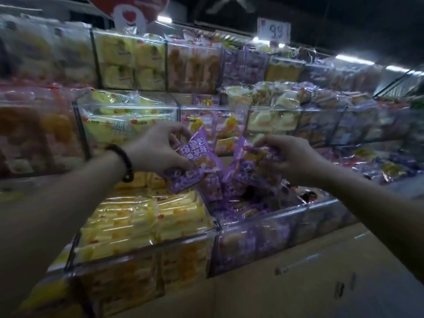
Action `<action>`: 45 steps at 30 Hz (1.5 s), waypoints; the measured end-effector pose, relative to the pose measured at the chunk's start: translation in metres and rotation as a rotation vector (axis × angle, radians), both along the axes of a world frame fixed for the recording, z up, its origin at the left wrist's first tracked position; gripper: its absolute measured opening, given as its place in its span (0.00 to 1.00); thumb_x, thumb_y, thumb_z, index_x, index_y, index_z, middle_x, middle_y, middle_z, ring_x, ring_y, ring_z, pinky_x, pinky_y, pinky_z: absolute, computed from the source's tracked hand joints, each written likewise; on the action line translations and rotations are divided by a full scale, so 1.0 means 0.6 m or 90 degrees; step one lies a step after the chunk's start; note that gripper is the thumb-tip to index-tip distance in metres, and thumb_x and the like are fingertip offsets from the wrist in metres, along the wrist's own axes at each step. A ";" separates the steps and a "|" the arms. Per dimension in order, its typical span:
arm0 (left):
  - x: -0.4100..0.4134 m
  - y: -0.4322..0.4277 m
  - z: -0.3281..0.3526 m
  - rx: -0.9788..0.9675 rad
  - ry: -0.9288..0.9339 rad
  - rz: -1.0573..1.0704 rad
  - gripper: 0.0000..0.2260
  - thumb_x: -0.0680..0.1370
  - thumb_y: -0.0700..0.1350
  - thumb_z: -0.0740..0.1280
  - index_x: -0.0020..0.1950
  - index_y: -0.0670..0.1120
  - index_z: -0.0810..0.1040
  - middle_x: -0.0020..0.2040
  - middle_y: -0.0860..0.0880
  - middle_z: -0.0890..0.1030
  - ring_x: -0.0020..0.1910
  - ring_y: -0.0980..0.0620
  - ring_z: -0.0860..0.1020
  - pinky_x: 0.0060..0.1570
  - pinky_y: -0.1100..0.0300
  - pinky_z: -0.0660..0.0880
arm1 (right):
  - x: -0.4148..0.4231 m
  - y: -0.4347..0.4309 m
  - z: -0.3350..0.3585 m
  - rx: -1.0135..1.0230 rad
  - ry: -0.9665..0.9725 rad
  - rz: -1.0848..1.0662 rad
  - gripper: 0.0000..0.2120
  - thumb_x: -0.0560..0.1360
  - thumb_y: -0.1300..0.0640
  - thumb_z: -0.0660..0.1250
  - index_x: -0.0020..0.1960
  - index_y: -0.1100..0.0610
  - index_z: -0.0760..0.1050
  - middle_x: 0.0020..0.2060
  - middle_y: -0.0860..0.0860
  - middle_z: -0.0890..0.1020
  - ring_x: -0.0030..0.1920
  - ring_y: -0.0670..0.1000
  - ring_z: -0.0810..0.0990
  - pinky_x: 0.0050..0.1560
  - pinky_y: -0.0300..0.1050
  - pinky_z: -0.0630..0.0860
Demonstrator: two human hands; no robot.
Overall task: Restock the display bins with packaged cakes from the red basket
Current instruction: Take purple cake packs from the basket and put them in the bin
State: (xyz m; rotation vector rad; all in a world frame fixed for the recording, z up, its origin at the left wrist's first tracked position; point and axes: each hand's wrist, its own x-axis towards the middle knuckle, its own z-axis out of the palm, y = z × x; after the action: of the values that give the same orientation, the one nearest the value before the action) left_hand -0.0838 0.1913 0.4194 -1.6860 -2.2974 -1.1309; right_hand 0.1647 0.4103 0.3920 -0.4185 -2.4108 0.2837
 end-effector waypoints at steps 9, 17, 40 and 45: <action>-0.078 0.082 -0.099 0.195 0.113 0.019 0.25 0.73 0.52 0.80 0.68 0.60 0.79 0.49 0.58 0.82 0.43 0.60 0.81 0.38 0.65 0.81 | -0.172 0.100 -0.084 0.213 -0.197 -0.138 0.13 0.77 0.51 0.72 0.58 0.37 0.75 0.52 0.48 0.72 0.64 0.57 0.71 0.60 0.50 0.68; -0.103 0.068 -0.115 0.322 0.042 0.032 0.23 0.66 0.53 0.84 0.60 0.58 0.86 0.47 0.60 0.84 0.44 0.66 0.80 0.36 0.77 0.74 | -0.247 0.115 -0.100 0.317 -0.293 -0.240 0.13 0.79 0.50 0.69 0.63 0.44 0.80 0.56 0.51 0.83 0.60 0.57 0.80 0.48 0.48 0.74; -0.053 0.063 -0.118 0.311 -0.036 -0.111 0.28 0.63 0.56 0.83 0.61 0.56 0.80 0.53 0.60 0.85 0.49 0.63 0.84 0.44 0.67 0.82 | -0.189 -0.053 0.030 0.417 -0.138 0.006 0.22 0.75 0.45 0.74 0.69 0.41 0.76 0.64 0.42 0.81 0.65 0.50 0.78 0.60 0.54 0.78; -0.065 0.071 -0.125 0.239 0.024 -0.062 0.15 0.72 0.51 0.80 0.56 0.57 0.81 0.53 0.59 0.83 0.50 0.60 0.82 0.45 0.65 0.80 | -0.174 -0.003 0.015 0.308 -0.175 -0.139 0.19 0.76 0.52 0.75 0.65 0.39 0.78 0.61 0.41 0.81 0.62 0.49 0.77 0.52 0.51 0.79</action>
State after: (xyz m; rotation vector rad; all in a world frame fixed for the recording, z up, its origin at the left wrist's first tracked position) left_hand -0.1231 0.2341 0.3441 -1.6664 -1.8497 -1.4273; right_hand 0.0605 0.4083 0.4012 -0.5134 -2.5576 -0.4751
